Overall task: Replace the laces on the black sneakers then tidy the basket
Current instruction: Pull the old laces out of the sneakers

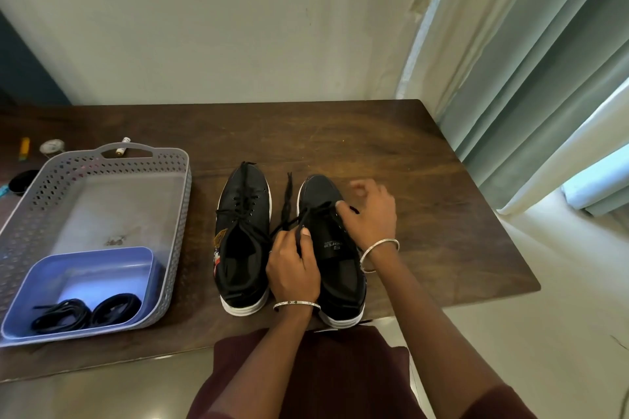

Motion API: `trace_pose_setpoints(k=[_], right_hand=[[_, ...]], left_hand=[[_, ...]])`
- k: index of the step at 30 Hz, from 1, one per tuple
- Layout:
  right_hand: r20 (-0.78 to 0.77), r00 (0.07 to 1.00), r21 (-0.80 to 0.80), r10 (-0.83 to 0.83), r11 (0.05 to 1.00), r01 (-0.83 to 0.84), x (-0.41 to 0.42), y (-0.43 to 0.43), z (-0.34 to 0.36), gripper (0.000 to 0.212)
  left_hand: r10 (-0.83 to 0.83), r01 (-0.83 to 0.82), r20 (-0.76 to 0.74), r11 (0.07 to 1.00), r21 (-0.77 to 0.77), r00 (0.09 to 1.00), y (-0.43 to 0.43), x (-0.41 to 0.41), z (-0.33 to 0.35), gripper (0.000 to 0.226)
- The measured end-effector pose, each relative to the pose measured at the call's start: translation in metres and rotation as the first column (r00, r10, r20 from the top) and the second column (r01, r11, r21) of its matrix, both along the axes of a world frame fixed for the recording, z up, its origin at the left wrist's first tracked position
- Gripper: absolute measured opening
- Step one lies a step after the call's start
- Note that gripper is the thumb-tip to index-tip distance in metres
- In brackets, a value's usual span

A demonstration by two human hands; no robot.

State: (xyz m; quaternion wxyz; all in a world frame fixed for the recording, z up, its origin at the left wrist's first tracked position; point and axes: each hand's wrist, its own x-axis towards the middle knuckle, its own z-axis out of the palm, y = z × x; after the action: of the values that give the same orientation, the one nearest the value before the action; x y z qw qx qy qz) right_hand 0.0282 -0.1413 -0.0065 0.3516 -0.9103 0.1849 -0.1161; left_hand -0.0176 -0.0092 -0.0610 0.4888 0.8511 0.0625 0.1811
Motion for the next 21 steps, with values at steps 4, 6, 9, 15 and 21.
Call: trace_pose_setpoints(k=[4,6,9,15,21], right_hand=[[-0.147,0.893,-0.518,0.425,0.736,-0.435,0.004,0.021,0.009,0.023],[-0.209,0.867,-0.595,0.453,0.645,-0.48,0.006,0.026,0.003,0.018],[-0.029,0.91,-0.432,0.415,0.815,-0.386,0.005,0.026,-0.003,0.008],[-0.178,0.928,0.75,-0.328,0.565,0.344,0.004,0.0,-0.011,0.015],[-0.088,0.957,0.439,-0.275,0.852,0.285,-0.006,-0.007,-0.02,0.027]], left_hand=[[-0.006,0.006,0.0,1.0,0.025,1.0,0.001,0.001,0.0,0.046],[-0.006,0.006,0.001,0.999,0.038,1.0,0.002,0.001,-0.001,0.046],[-0.004,0.004,0.007,0.999,0.039,1.0,0.002,0.001,0.0,0.046],[-0.005,0.004,0.017,0.999,0.033,1.0,0.001,0.001,-0.001,0.046],[0.004,-0.005,0.019,1.0,0.026,1.0,0.001,0.0,0.001,0.046]])
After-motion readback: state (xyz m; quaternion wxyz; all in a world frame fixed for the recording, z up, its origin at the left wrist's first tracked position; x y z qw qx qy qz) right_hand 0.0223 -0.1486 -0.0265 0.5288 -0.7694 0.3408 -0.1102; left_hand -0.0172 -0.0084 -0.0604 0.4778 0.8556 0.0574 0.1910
